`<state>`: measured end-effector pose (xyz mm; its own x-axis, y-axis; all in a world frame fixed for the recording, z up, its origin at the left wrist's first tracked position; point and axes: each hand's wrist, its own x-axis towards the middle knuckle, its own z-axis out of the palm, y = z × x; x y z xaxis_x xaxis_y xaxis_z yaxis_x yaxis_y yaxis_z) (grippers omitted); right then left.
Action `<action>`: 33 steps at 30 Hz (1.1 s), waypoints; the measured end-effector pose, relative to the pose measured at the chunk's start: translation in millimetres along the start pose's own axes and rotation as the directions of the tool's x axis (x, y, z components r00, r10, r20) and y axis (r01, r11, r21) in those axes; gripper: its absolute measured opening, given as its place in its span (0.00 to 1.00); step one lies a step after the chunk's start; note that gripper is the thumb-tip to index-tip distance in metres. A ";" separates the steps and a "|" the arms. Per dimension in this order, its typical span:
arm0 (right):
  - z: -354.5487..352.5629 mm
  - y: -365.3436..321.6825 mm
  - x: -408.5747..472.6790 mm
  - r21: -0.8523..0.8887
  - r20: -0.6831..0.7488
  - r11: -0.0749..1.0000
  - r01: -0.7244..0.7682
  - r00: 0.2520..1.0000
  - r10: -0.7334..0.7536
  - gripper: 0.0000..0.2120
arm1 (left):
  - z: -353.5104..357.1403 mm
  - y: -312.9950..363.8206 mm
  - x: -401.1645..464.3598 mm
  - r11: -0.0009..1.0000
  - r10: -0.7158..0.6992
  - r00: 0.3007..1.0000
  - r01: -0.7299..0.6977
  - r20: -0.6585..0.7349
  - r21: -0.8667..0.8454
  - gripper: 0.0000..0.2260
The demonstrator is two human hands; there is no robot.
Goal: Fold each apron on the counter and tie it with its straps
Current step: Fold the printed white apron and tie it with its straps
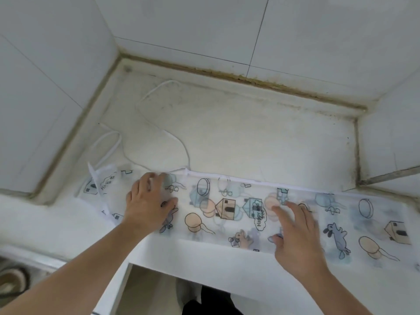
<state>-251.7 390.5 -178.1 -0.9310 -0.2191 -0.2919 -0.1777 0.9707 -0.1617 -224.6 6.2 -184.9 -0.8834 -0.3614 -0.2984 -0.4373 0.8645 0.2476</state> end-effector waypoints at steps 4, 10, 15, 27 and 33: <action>-2.9 -42.2 7.8 0.213 0.018 0.977 0.024 0.999 -0.029 0.23 | -19.4 17.5 19.2 0.937 -0.138 0.986 0.162 0.097 -0.311 0.20; 13.9 -61.2 11.7 0.436 0.165 0.889 -0.137 0.984 0.071 0.12 | -30.0 59.2 61.9 0.053 -0.332 0.829 0.492 0.449 -0.869 0.12; 9.3 -55.2 14.9 0.419 0.203 0.902 -0.101 0.979 0.015 0.11 | -56.6 75.7 87.6 0.235 -0.452 0.885 0.241 0.114 -0.942 0.03; 2.0 -68.8 21.3 0.298 0.076 0.954 -0.040 0.997 0.018 0.13 | 26.9 107.6 -12.6 0.807 0.486 0.873 -0.468 -0.047 -0.359 0.15; 30.0 -21.2 -1.6 0.069 -0.074 0.990 0.125 0.990 -0.120 0.28 | 60.2 68.6 -17.1 0.737 0.667 0.743 -0.669 0.062 0.097 0.26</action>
<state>-236.8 367.3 -202.5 -0.9241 -0.3257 -0.2000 -0.2699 0.9266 -0.2620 -229.3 92.7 -218.3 -0.9374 0.3293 -0.1135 0.2851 0.9126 0.2930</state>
